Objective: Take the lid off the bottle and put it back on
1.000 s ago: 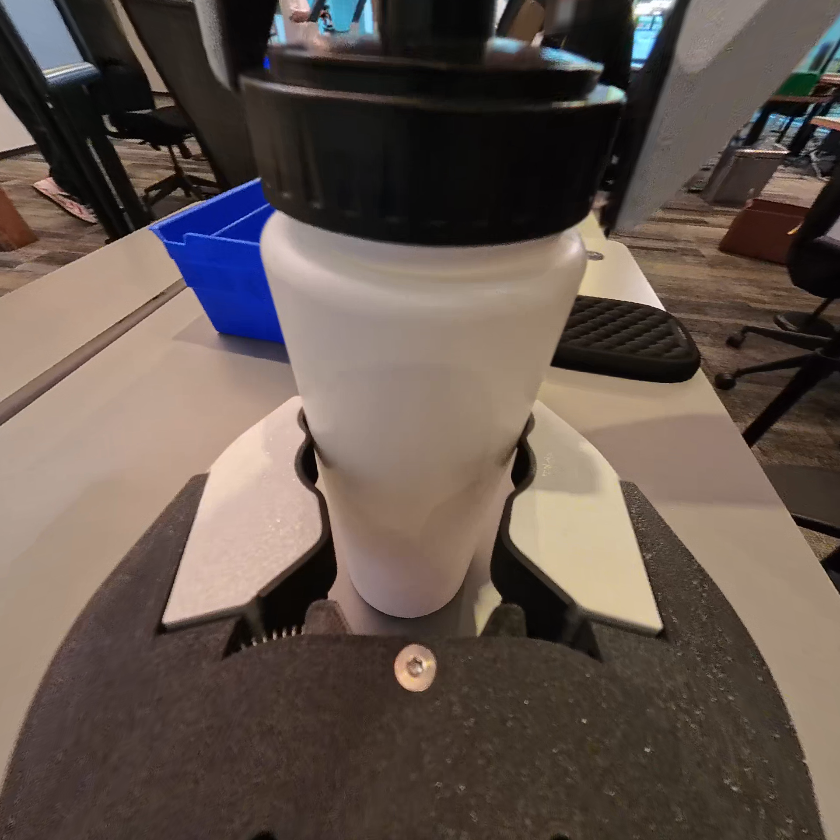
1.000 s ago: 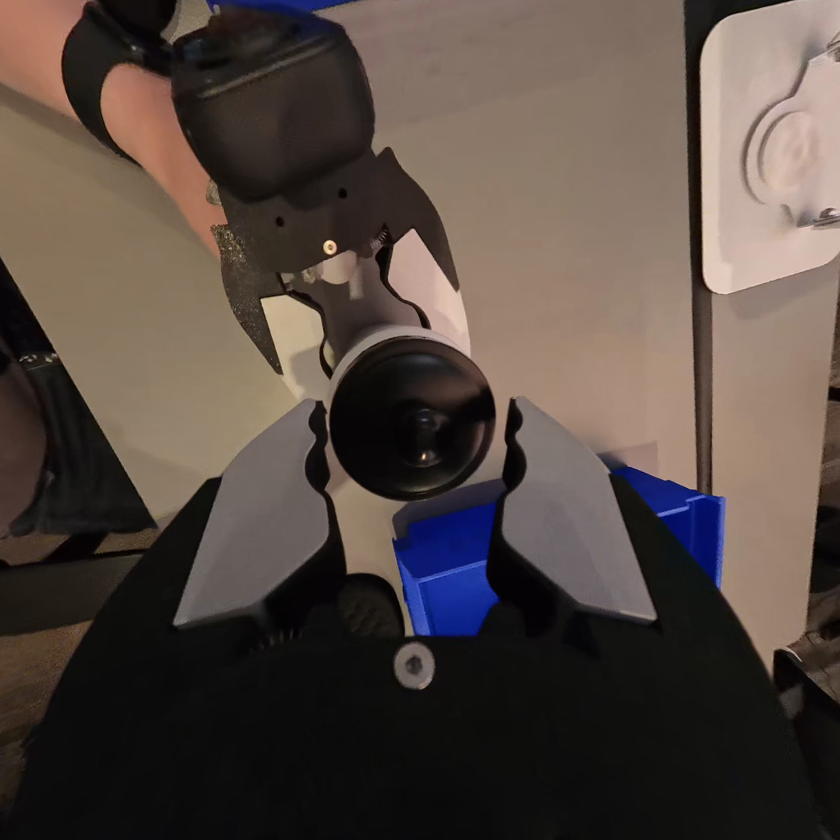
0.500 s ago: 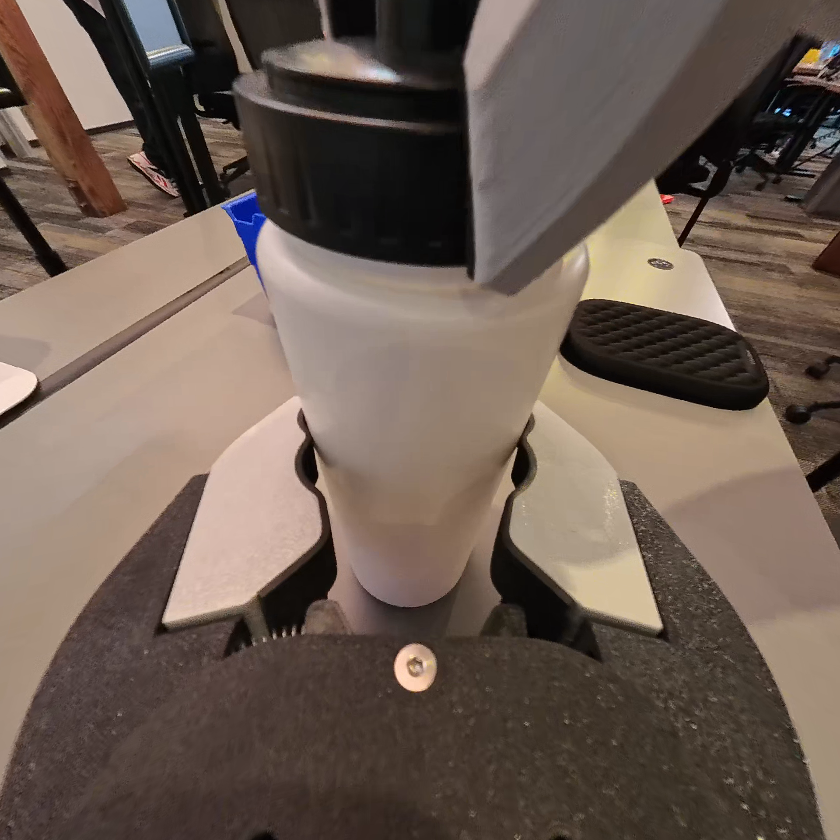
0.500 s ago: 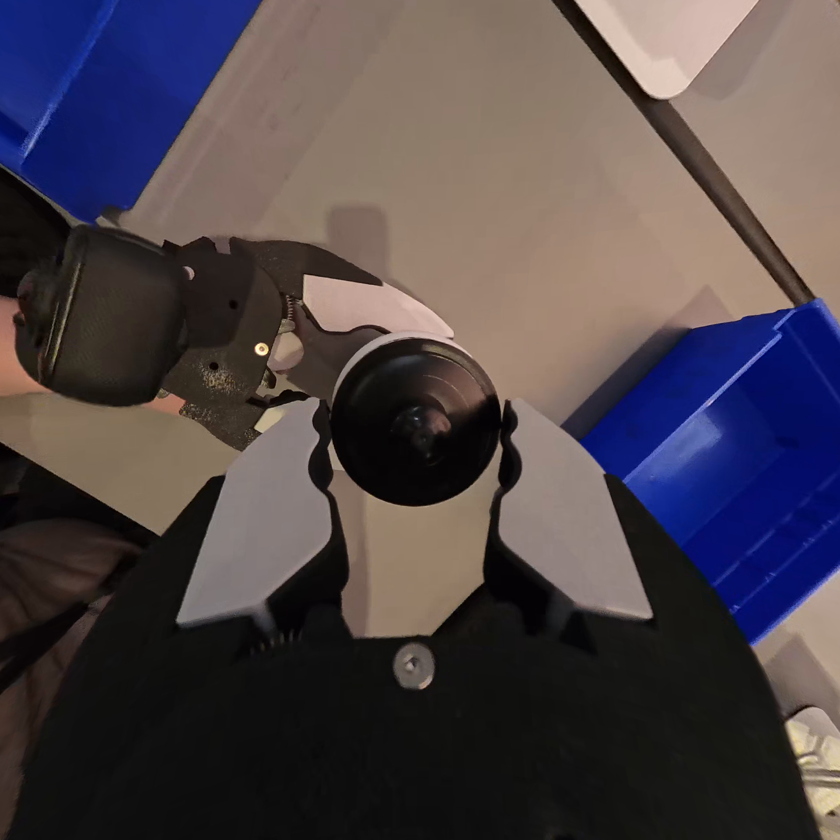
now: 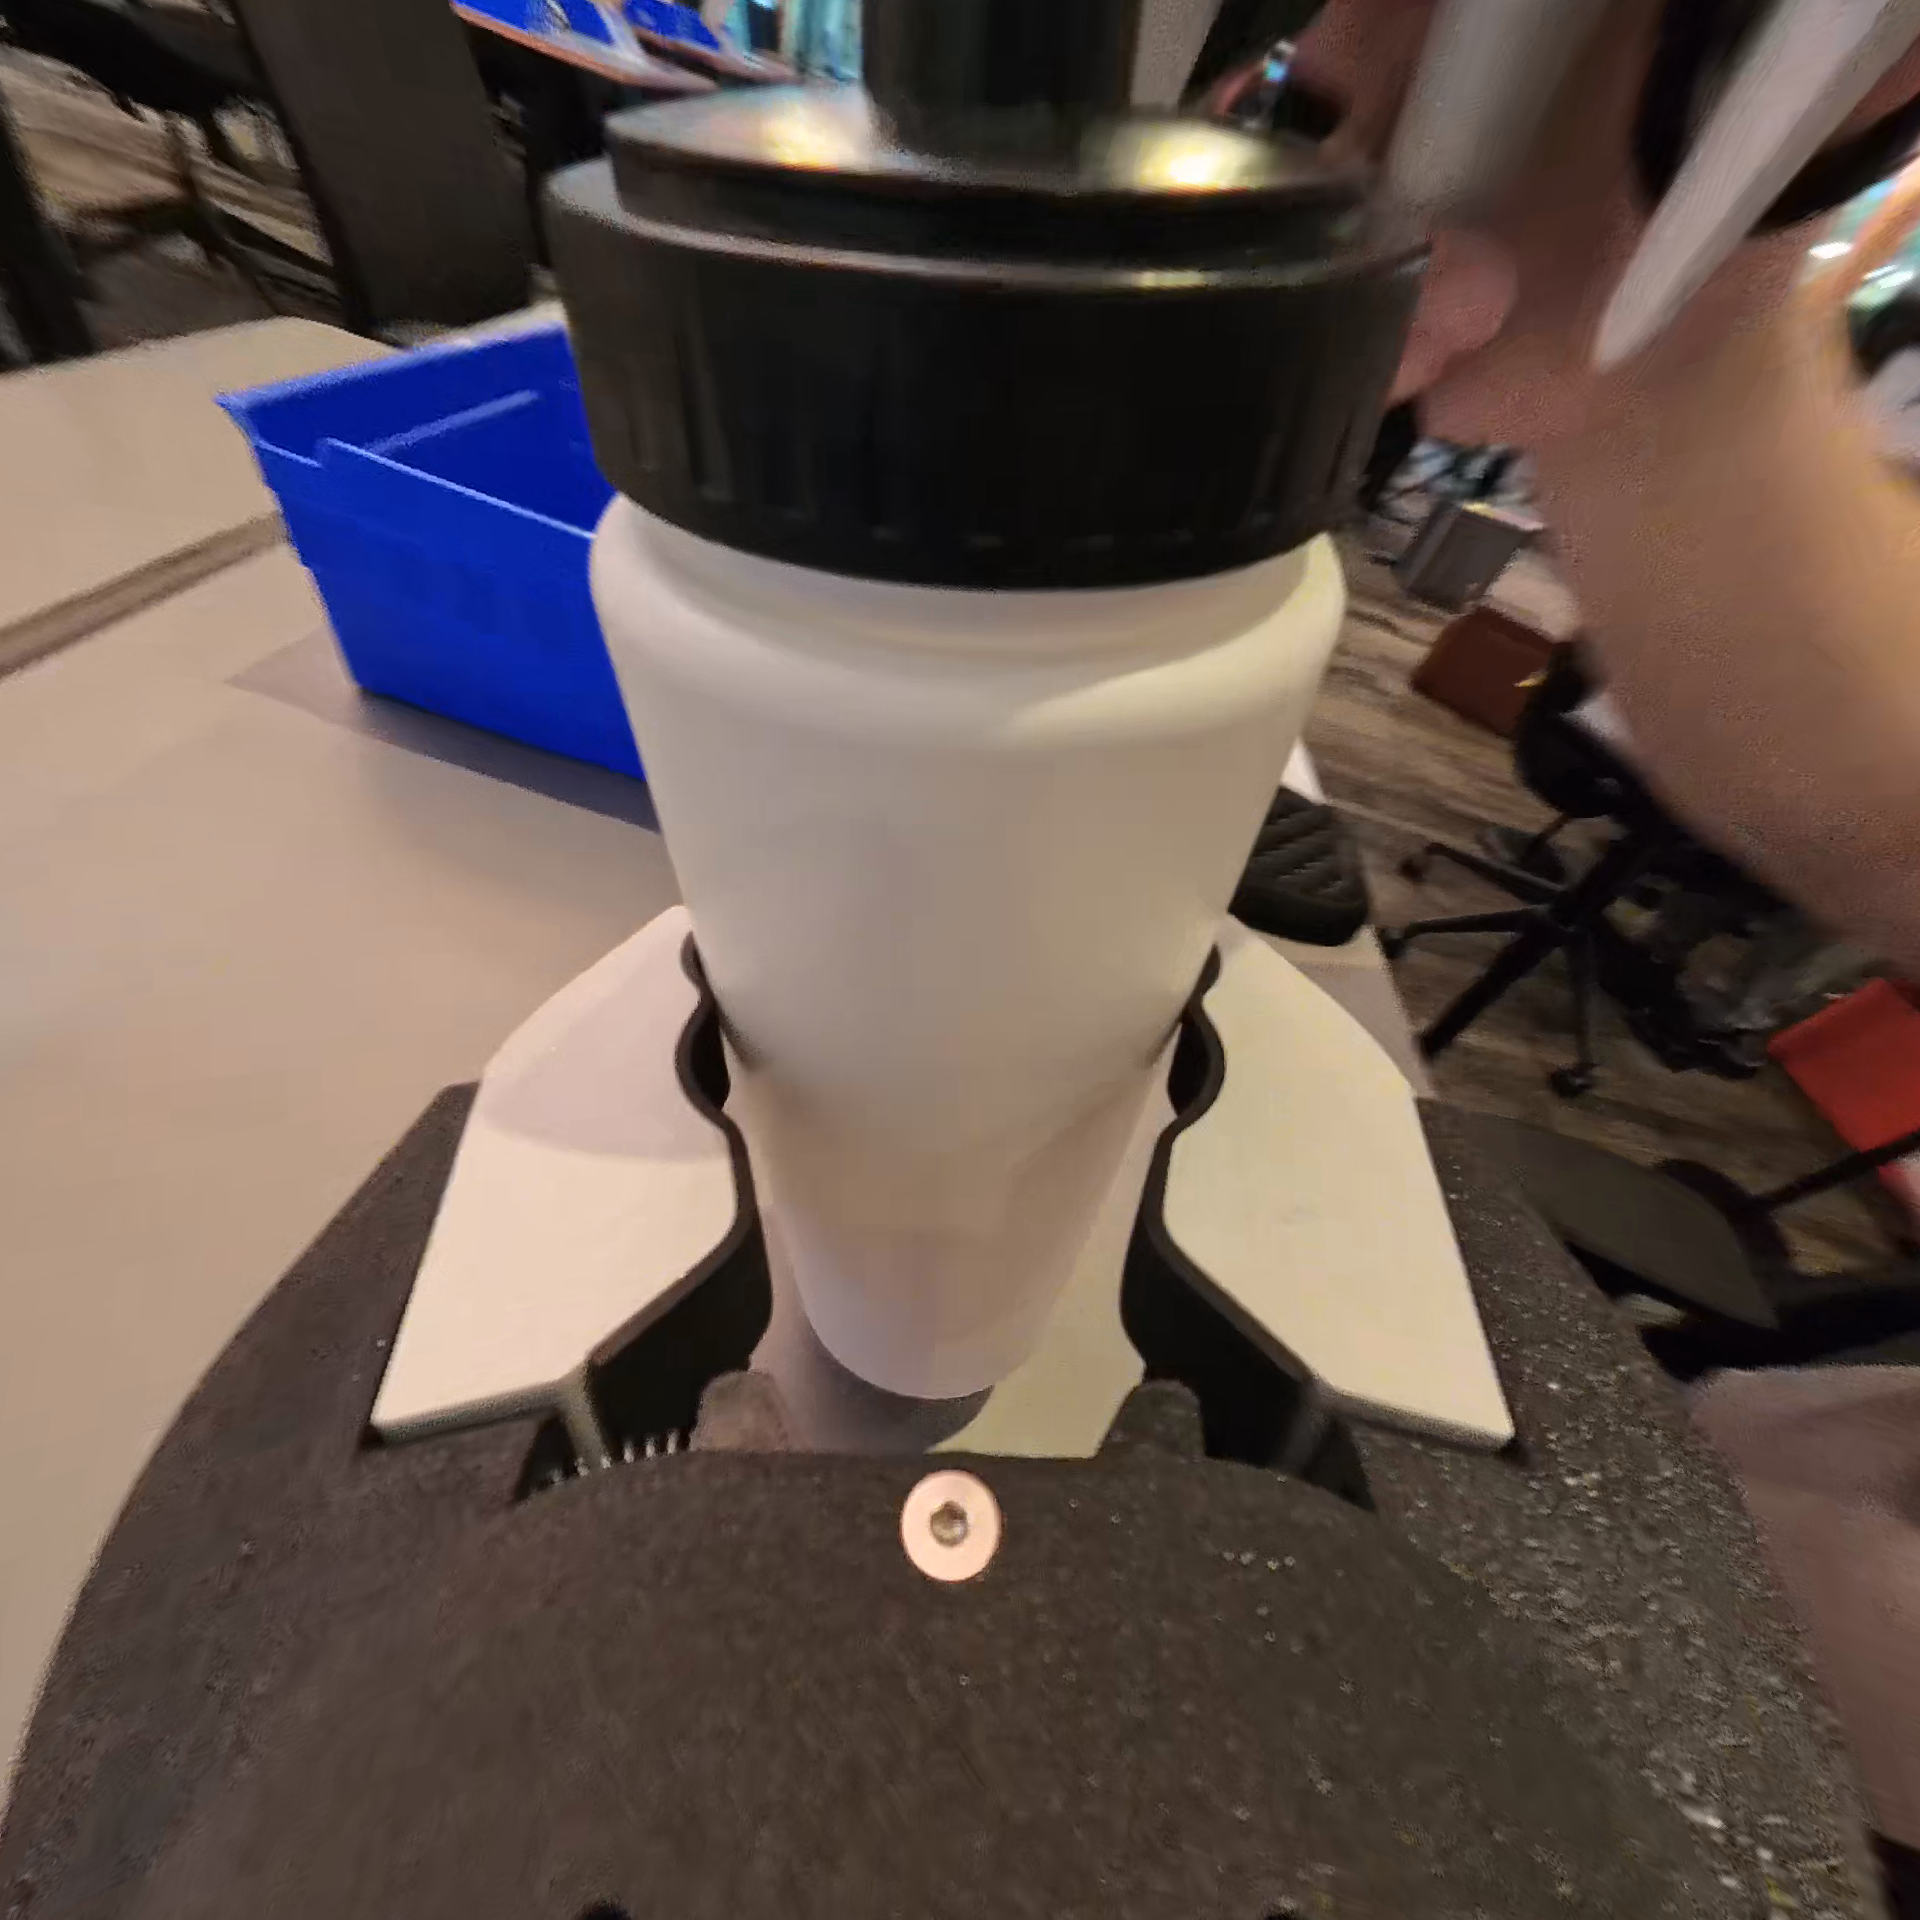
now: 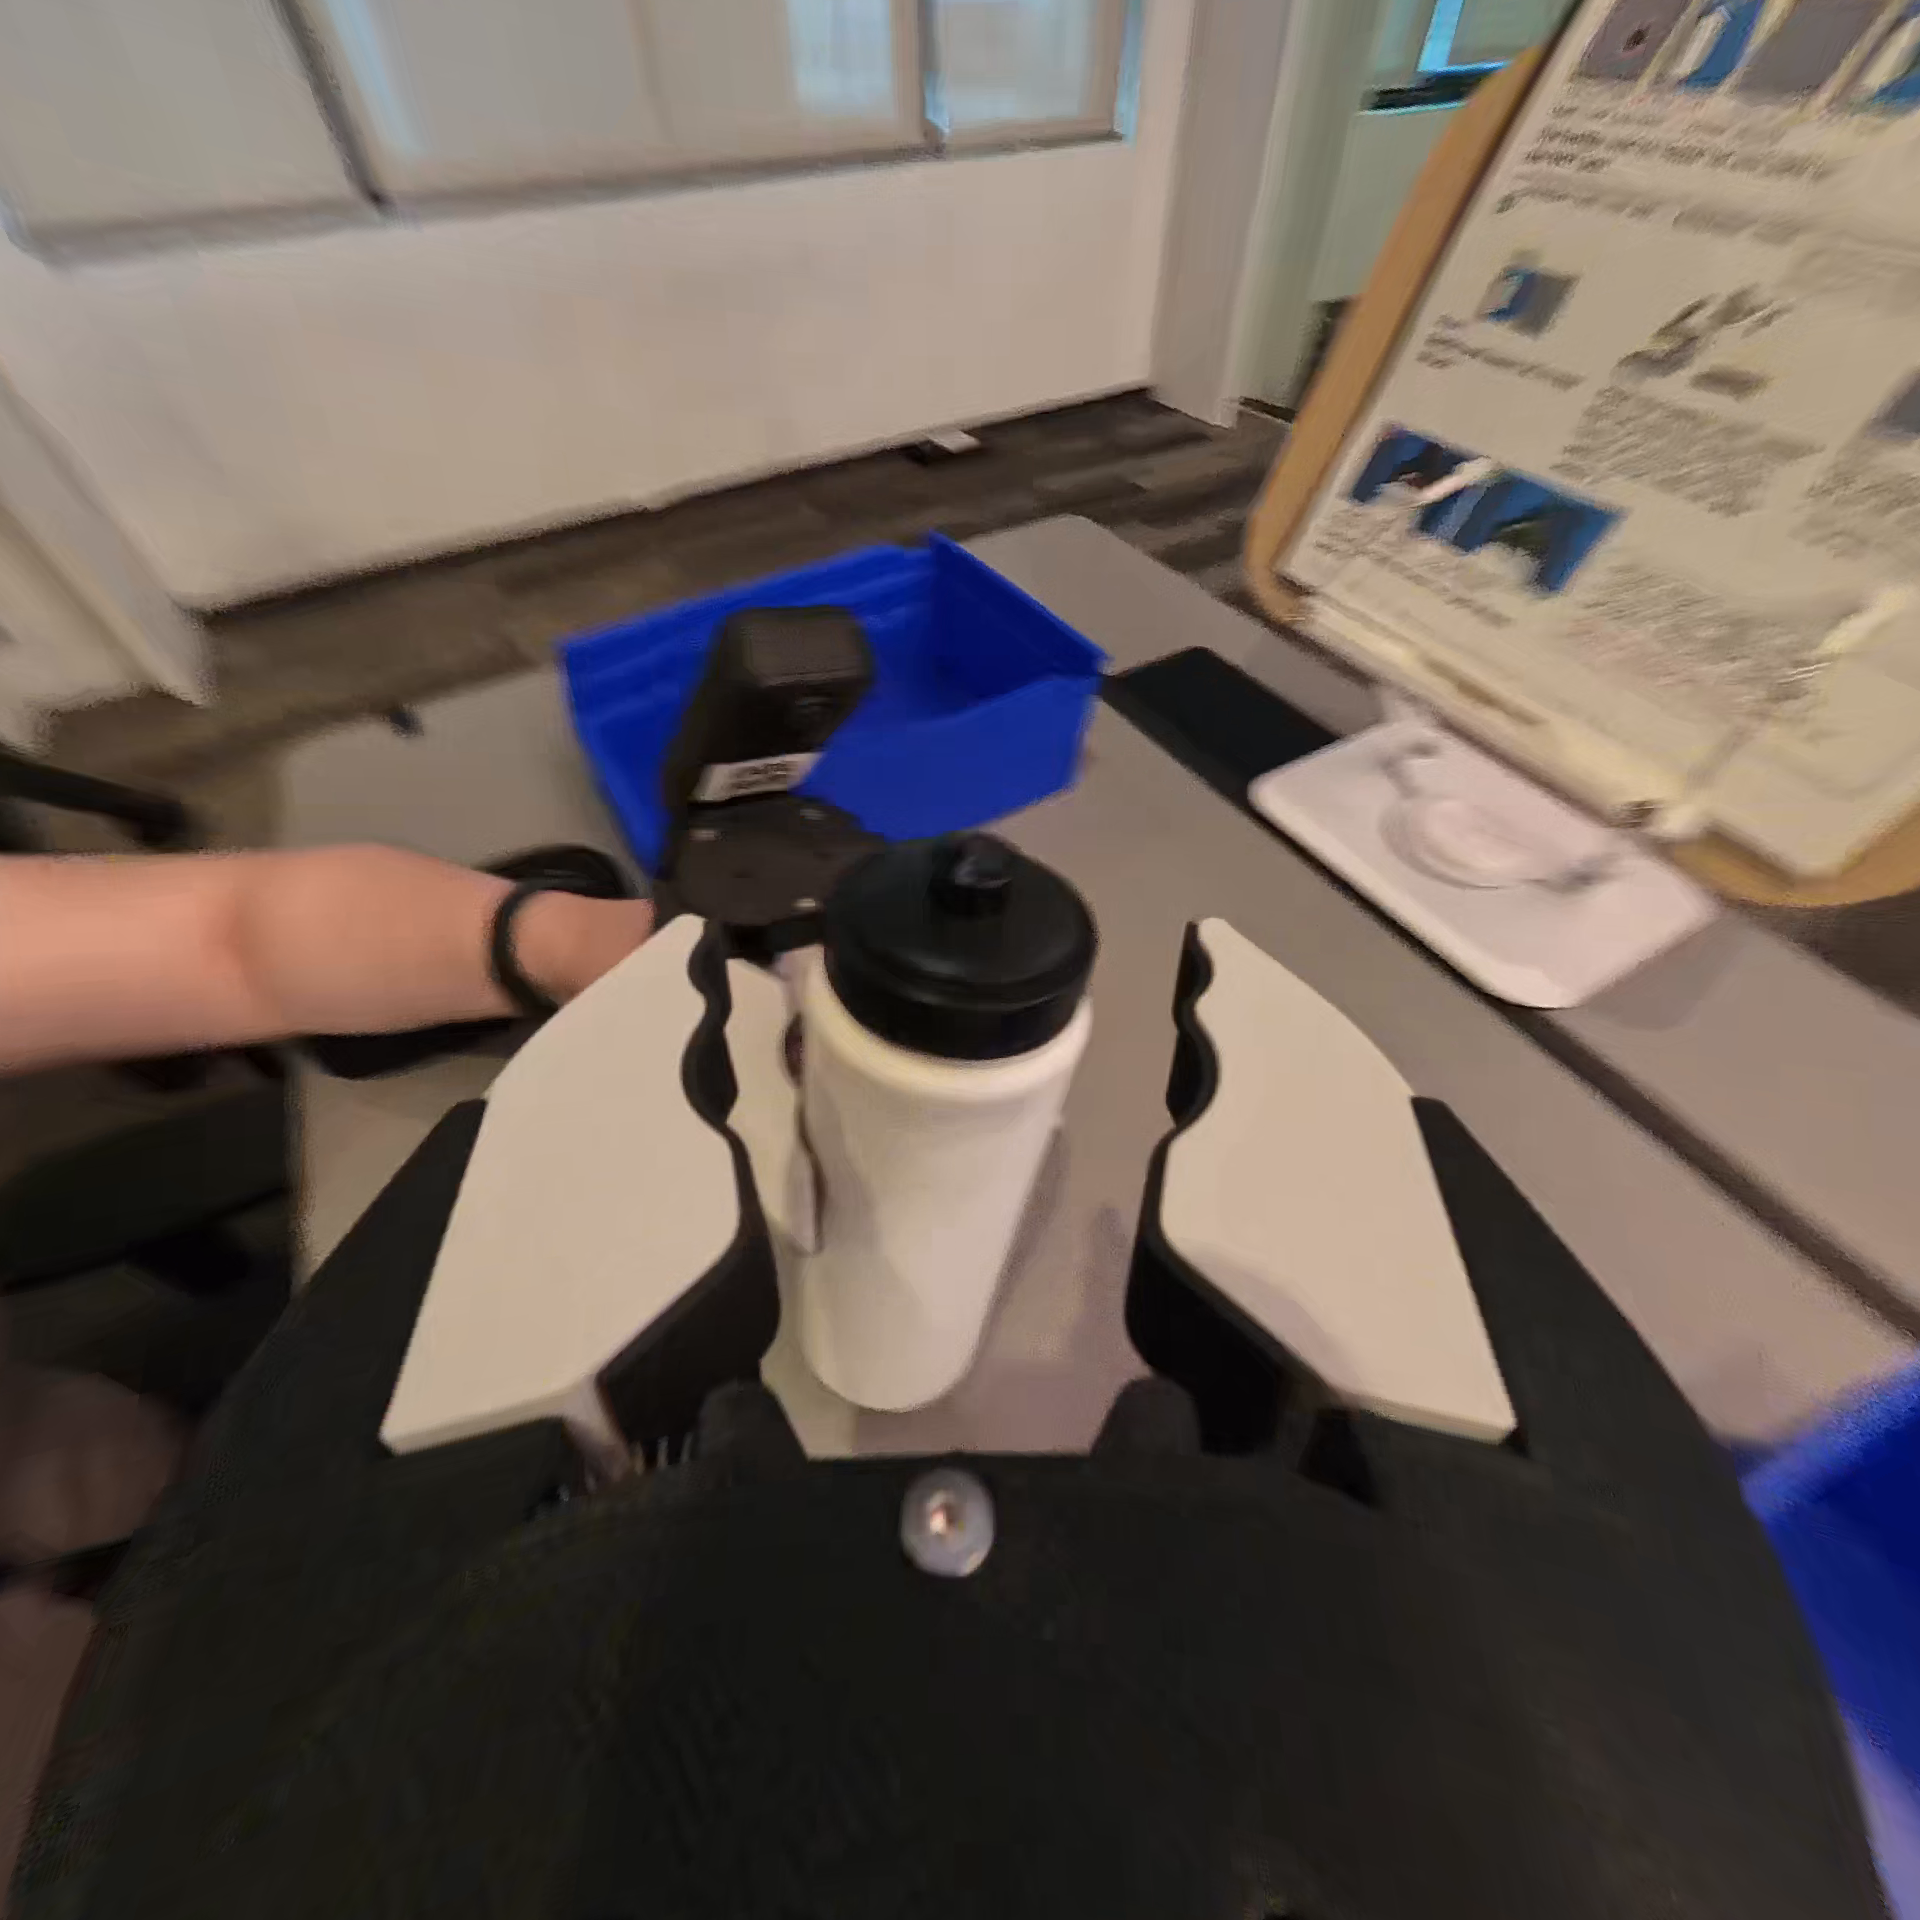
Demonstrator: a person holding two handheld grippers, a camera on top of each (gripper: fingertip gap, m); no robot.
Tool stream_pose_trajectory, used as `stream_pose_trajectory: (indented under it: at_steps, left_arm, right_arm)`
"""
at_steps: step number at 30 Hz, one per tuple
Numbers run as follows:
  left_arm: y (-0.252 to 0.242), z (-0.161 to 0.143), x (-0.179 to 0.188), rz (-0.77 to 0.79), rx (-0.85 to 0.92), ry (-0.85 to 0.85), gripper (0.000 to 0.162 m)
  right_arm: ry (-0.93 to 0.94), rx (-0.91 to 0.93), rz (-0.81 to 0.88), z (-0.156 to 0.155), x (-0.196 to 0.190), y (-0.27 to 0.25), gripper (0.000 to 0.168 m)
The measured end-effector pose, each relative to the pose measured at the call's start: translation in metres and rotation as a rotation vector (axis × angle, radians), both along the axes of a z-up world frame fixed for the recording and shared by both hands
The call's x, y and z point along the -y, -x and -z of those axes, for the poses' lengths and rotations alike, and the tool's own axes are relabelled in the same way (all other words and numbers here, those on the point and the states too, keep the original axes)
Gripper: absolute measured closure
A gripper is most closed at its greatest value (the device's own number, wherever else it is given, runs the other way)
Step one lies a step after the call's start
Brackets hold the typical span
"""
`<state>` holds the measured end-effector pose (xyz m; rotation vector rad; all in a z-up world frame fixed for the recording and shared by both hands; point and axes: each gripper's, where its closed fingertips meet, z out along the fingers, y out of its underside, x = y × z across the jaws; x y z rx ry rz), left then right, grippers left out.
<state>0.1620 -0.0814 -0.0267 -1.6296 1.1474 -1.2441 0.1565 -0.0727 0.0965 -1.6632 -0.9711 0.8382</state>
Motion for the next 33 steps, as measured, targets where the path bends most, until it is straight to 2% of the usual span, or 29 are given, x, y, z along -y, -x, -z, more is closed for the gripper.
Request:
stream_pose_trajectory:
  at_steps: [4,9,12,17,18,24,29,33]
  left_arm:
    - [0.007,-0.02,0.014,0.116,0.05,0.17,0.077]
    - [0.012,-0.025,0.018,0.15,0.05,0.249,0.077]
    - [0.012,-0.017,0.007,0.088,0.019,0.176,0.077]
    - [0.018,0.002,-0.031,-0.168,-0.107,-0.272,0.077]
    - [0.018,0.002,-0.034,-0.195,-0.11,-0.316,0.077]
    - [0.02,0.02,-0.048,-0.231,-0.092,-0.298,0.077]
    - [0.018,0.02,-0.047,-0.157,-0.02,-0.248,0.077]
    - [0.016,0.02,-0.044,-0.137,0.006,-0.262,0.077]
  right_arm:
    - [0.172,-0.26,-0.131,0.0,0.001,0.004,0.085]
    - [0.252,-0.312,-0.192,0.016,-0.01,0.015,0.084]
    - [0.255,-0.323,-0.222,0.02,-0.013,0.022,0.084]
    - [0.09,-0.204,-0.274,0.039,-0.018,0.024,0.084]
    - [0.062,-0.188,-0.299,0.042,-0.017,0.025,0.084]
    - [-0.055,-0.167,-0.404,0.046,-0.014,0.025,0.083]
    - [-0.03,-0.199,-0.393,0.051,-0.032,0.028,0.083]
    - [-0.016,-0.221,-0.469,0.051,-0.027,0.033,0.084]
